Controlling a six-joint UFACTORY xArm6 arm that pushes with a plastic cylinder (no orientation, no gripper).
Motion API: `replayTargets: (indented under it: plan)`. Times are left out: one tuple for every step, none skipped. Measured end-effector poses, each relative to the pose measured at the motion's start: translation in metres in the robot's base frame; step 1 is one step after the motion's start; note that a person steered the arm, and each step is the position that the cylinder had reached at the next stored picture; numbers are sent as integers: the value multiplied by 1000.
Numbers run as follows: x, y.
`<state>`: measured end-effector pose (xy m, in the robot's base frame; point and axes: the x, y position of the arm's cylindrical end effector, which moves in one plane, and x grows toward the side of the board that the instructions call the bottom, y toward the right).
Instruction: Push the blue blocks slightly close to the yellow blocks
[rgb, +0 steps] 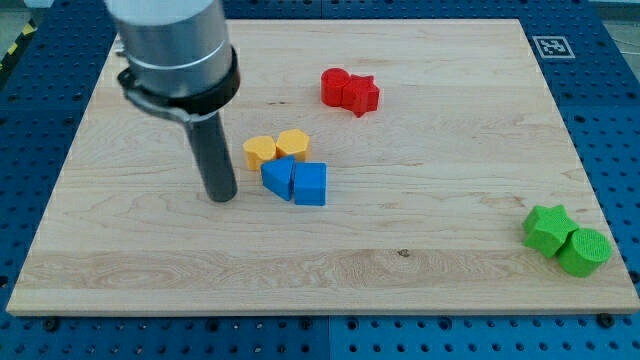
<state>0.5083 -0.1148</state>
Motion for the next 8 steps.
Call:
replayTargets:
  plan:
    - [10, 11]
    - [15, 32]
    - [13, 50]
    - [-4, 54]
    - [-10, 54]
    - [2, 59]
    - [36, 62]
    - [39, 97]
